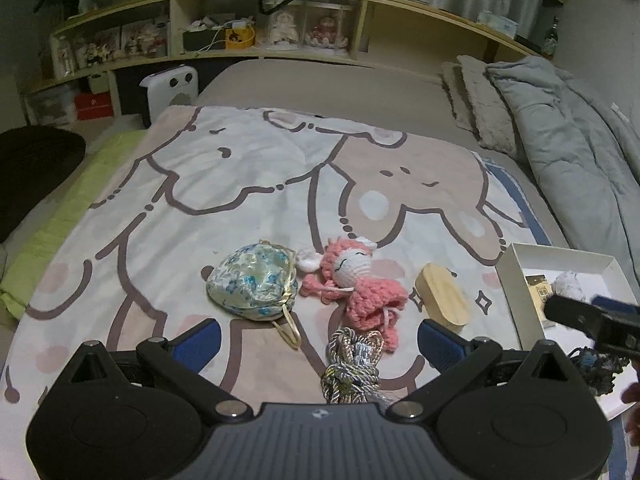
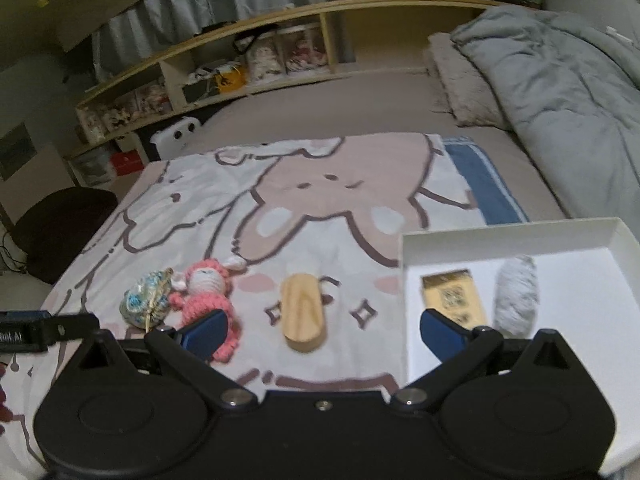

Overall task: Organize objects
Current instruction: 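Withdraw both tools from the box back toward the blanket toys, then grasp the braided gold-silver cord with the left tool while the right tool grasps the wooden oval block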

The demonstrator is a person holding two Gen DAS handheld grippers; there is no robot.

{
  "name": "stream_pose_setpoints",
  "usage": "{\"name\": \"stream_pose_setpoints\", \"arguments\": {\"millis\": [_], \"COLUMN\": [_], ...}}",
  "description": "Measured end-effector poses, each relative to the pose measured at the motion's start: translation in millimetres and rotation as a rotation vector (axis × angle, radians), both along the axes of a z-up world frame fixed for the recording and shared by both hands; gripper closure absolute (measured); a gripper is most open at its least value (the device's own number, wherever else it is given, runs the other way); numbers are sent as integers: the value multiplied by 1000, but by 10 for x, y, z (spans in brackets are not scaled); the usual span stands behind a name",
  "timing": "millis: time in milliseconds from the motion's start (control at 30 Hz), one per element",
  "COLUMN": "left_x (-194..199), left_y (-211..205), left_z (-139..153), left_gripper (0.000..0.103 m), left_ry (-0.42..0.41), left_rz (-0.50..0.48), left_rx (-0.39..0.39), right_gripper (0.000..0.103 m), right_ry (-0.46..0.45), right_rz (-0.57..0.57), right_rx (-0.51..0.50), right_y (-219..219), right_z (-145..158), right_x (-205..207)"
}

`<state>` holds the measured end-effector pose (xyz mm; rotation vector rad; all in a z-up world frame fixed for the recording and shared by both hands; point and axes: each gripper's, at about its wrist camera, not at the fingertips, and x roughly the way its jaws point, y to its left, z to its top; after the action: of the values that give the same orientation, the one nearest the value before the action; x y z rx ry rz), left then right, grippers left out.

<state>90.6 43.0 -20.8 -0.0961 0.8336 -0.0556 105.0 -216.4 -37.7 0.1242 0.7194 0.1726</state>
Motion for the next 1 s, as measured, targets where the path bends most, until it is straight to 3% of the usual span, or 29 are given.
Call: {"name": "stream_pose_setpoints", "arguments": {"millis": [200,300,400,600,800,1000], "left_x": [31,81,141,253,402,482], "left_y": [-58,-76,-107,-185,-250,-276], "left_z": [-112,-212,-331,-548,-785,-978], "left_gripper": [3,9,12,21,28,36], "left_ry": [16,51,90,155,232,288], "left_rz": [-3,5,6,-12,-22,-3], "left_rx": [-19,-24,-29,-50,-88,-96], "right_gripper": [0,1,12,26,32,45], "right_ry": [6,23,28,91,124,161], "right_rz": [29,34,49,42,60,85], "right_rx": [-8,-3,18,-7,-34,-59], "right_y": [146,195,255,383,469,488], "right_z": [-173,-265,-363,-653,-835,-979], "right_x": [255,382,514,775,918,1004]}}
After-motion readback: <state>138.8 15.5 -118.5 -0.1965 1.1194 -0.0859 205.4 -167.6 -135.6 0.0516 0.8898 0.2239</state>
